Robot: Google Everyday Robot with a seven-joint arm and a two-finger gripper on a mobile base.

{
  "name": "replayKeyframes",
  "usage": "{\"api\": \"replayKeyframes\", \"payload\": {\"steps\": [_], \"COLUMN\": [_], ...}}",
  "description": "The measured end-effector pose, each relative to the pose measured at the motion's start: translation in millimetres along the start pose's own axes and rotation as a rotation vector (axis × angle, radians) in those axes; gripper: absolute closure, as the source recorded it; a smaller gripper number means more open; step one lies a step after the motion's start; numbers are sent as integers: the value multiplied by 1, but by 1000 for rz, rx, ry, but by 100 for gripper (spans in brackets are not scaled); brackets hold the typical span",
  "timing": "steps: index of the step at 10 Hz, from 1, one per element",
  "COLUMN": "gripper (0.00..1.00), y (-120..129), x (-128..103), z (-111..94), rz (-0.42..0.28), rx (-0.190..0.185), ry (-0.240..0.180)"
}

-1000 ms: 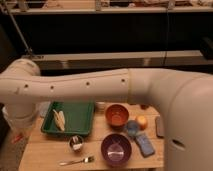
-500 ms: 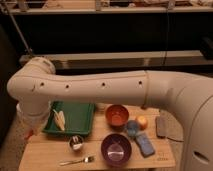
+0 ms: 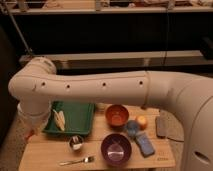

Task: Place pepper in red bowl

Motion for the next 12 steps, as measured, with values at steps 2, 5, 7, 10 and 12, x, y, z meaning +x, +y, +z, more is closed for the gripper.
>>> {"api": "replayKeyframes", "payload": {"steps": [2,5,7,10,12], "gripper": [100,100,100,100,100], "y": [18,71,108,173,210], "x": [32,83,115,171,207], "z": [0,-11,-18,-27,-33], "rz": [93,211,290,430,507], "rx": [17,42,66,103,96], "ry": [-4,3,5,14,29]}}
